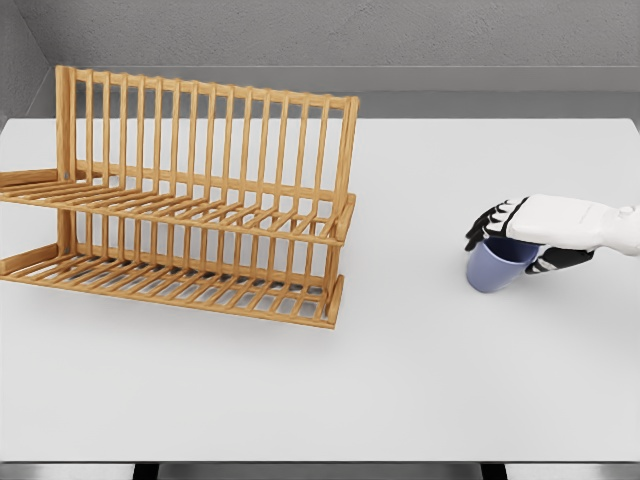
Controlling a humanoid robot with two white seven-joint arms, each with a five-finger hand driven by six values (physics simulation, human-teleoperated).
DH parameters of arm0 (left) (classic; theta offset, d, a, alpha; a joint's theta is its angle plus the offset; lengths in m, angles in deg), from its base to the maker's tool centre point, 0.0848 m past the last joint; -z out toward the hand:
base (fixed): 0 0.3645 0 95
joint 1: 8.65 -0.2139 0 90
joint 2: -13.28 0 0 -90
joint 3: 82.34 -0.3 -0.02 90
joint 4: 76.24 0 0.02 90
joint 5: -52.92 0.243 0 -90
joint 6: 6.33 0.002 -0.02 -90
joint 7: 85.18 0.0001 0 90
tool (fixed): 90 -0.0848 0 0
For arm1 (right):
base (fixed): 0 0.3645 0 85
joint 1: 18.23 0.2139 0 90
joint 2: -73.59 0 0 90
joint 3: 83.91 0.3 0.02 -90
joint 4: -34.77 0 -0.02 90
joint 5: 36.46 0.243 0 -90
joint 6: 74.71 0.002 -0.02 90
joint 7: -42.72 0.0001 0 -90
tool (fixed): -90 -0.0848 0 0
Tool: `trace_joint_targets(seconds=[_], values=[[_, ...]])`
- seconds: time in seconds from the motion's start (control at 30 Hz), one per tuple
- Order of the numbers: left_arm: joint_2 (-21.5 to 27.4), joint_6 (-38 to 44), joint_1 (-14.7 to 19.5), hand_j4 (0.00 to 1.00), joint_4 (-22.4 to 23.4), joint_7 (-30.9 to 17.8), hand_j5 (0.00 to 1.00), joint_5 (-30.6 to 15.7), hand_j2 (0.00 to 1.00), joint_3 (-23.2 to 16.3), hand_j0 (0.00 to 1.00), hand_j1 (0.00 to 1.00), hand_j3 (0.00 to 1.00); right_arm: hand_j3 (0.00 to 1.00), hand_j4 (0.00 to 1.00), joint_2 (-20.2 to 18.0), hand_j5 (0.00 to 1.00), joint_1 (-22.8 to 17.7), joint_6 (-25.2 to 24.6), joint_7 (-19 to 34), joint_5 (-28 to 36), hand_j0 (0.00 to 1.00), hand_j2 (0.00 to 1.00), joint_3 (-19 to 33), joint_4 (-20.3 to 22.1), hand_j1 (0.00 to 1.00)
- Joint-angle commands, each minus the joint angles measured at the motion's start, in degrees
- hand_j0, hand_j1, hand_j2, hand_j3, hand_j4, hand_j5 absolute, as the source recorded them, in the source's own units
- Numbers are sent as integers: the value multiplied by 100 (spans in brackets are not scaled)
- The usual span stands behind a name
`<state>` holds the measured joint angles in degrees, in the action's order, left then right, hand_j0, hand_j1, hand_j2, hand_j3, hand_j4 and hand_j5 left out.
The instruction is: Right arm put cup on second shelf
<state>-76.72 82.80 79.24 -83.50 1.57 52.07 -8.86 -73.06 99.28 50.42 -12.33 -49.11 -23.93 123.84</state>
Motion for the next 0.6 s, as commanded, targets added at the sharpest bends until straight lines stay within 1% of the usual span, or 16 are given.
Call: trace_joint_targets(seconds=[0.0, 0.2, 0.27, 0.33, 0.4, 0.57], values=[[0, -1, 0, 100, -4, -1, 100, -3, 100, 0, 100, 100, 100, 67, 67, -4, 67, 0, -13, 5, 43, 67, 67, -4, 14, 67], [0, -1, 0, 100, -4, -1, 100, -3, 100, 0, 100, 100, 100, 66, 66, -4, 66, 141, -13, 5, 96, 66, 66, -4, 49, 66], [0, -1, 0, 100, 5, -1, 100, 6, 100, 0, 100, 100, 100, 64, 64, -13, 64, 150, -13, 5, 105, 64, 64, 5, 49, 64], [0, -1, 0, 100, -4, -1, 100, -3, 100, 0, 100, 100, 100, 65, 65, -13, 65, 158, -13, 5, 105, 65, 65, 58, 49, 65], [0, -1, -9, 100, 5, -1, 100, -2, 100, 0, 100, 100, 100, 65, 65, -13, 65, 351, -13, 5, 113, 65, 65, 58, 111, 65], [0, -1, -9, 100, -4, -1, 100, -2, 100, 0, 100, 100, 100, 65, 65, -13, 65, 510, -13, 5, 113, 65, 65, 67, 155, 65]])
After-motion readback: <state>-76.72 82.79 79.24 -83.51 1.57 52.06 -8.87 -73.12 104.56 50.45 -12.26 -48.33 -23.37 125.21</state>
